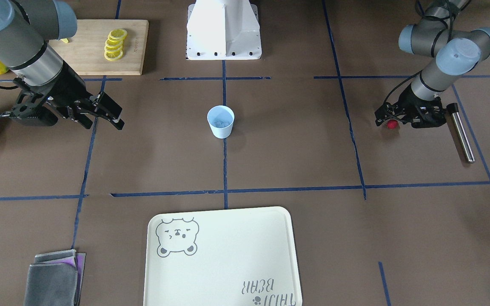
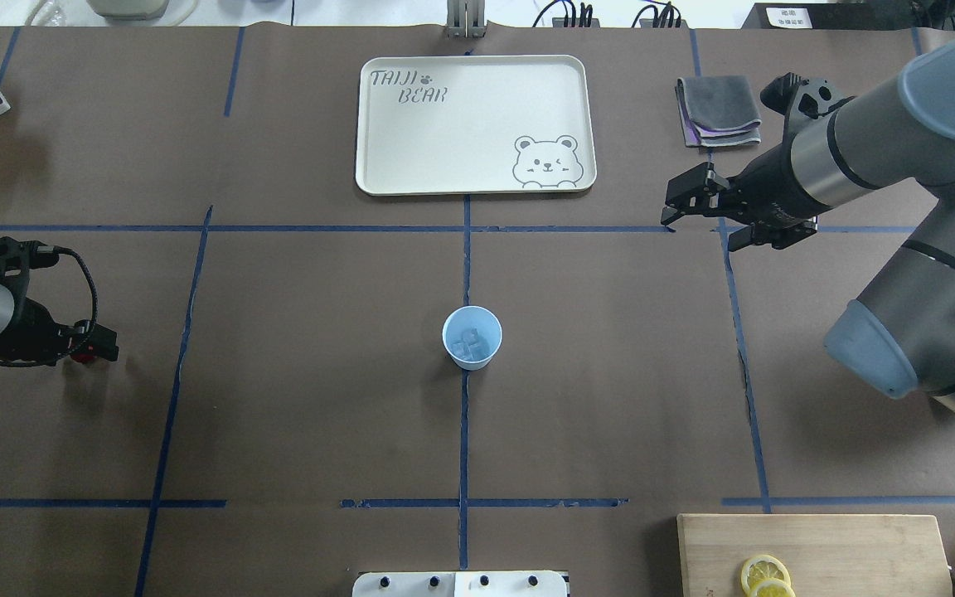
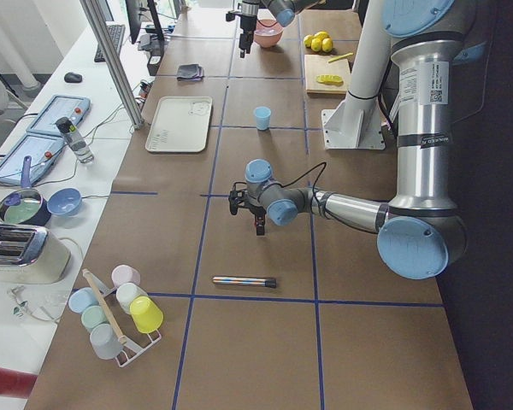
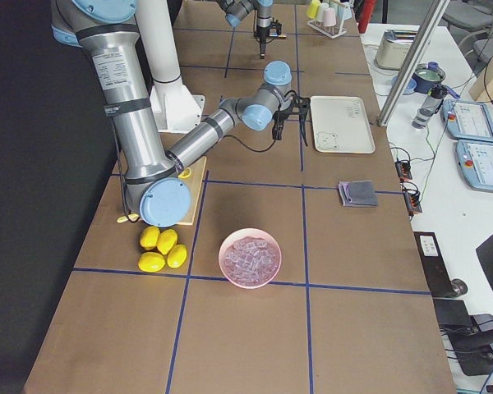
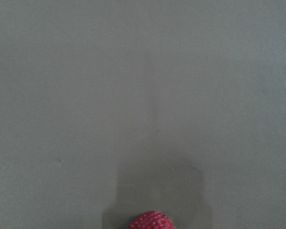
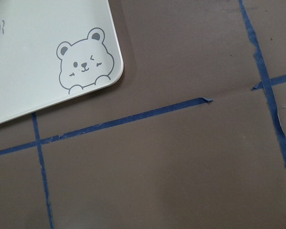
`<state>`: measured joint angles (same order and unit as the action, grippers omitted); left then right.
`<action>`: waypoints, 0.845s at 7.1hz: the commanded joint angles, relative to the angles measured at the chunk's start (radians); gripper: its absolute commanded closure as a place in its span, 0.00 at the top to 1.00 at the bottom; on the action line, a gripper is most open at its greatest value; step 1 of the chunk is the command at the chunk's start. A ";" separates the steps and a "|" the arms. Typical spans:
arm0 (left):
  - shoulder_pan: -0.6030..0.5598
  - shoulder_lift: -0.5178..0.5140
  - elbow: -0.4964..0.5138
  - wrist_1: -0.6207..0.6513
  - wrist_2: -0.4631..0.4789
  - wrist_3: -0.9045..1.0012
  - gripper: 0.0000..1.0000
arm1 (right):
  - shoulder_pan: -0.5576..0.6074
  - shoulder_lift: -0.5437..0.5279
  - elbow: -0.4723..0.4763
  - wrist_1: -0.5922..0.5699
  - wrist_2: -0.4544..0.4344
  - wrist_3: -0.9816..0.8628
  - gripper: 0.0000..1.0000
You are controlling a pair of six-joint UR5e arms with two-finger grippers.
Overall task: Mash ice and strawberries in cup
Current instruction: 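Reach the left gripper down and grasp the red strawberry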
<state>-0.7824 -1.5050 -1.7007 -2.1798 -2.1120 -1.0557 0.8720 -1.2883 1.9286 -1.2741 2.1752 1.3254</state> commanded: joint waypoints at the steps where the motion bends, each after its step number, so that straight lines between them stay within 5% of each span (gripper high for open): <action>1: 0.000 -0.001 0.000 -0.002 0.004 0.000 0.85 | 0.002 -0.003 0.003 -0.002 0.002 0.000 1.00; 4: 0.000 -0.001 0.000 -0.002 0.035 0.002 0.79 | 0.005 -0.008 0.016 -0.008 0.006 0.002 1.00; 6: 0.000 -0.001 -0.002 -0.002 0.035 0.000 0.21 | 0.007 -0.011 0.017 -0.008 0.006 0.002 1.00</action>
<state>-0.7824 -1.5064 -1.7022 -2.1813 -2.0775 -1.0542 0.8784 -1.2976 1.9444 -1.2821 2.1812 1.3269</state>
